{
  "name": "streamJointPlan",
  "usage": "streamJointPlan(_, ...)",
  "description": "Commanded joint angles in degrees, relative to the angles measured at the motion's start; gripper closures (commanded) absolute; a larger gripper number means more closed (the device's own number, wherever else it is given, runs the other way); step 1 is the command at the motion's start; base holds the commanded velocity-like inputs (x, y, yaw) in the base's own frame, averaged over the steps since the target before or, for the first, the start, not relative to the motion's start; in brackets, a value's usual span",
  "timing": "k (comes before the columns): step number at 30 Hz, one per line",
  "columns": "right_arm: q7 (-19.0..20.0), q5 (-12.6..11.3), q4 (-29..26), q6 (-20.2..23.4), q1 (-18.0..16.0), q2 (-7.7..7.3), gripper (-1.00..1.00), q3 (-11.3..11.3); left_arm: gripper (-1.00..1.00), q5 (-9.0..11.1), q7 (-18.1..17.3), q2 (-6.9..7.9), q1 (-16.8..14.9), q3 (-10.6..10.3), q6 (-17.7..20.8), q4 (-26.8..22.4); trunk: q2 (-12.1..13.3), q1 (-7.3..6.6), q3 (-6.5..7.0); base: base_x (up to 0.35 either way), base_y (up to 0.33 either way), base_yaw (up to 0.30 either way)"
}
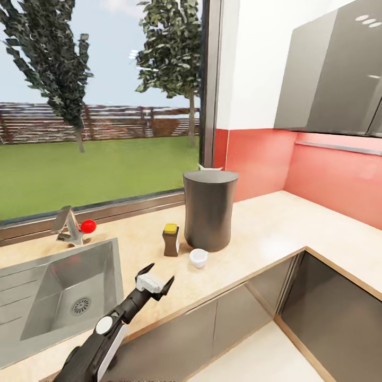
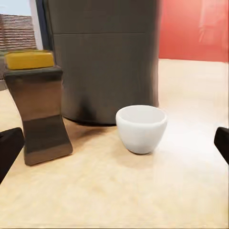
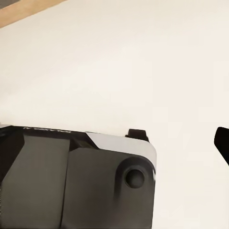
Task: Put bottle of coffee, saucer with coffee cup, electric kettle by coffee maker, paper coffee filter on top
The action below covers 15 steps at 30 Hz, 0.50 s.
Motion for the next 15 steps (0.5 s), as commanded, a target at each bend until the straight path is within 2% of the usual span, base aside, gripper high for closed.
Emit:
streamJointPlan(1,0.0,-0.1,0.0,-0.2,0.0,-0.01,-1.0,0.4,-1.0,0.4,-2.5,0.4,0.0,-0.2,1.3,-0.7,-0.1,0.03,-0.15,0.0,0.0,0.277)
streamJointPlan(3,0.0,-0.1,0.0,-0.2,0.0,0.0,-1.0,0.4,-1.0,0.3,-6.8,0.91,0.2,-0.3,5.0,-2.3,-0.1,0.03,-0.2,0.0,0.0,0.217)
streamJointPlan(4,0.0,-0.1,0.0,-0.2,0.0,-0.01,-1.0,0.4,-1.0,0.3,-11.5,1.17,0.3,-0.2,8.1,-3.7,-0.1,0.03,-0.2,0.0,0.0,0.073)
streamJointPlan(6,0.0,-0.1,0.0,-0.2,0.0,0.0,-1.0,0.4,-1.0,0.2,-16.3,1.33,0.3,-0.1,10.0,-4.7,-0.1,0.03,-0.21,0.0,0.0,0.038)
streamJointPlan(7,0.0,0.0,-0.1,-0.2,0.0,0.0,-1.0,0.5,-1.0,0.2,-21.6,2.98,0.4,-0.1,11.6,-5.5,-0.1,0.03,-0.21,0.0,0.0,0.003)
streamJointPlan(10,0.0,-0.1,-0.1,-0.2,0.0,0.0,-1.0,0.4,-1.0,0.2,-22.0,3.56,0.4,-0.1,11.8,-5.5,-0.1,0.03,-0.21,0.0,0.0,0.001)
streamJointPlan(15,0.0,-0.2,-0.1,-0.2,0.0,0.08,-1.0,0.3,-1.0,0.2,-21.9,3.64,0.4,-0.1,11.9,-5.6,-0.1,0.03,-0.21,0.0,0.0,0.0)
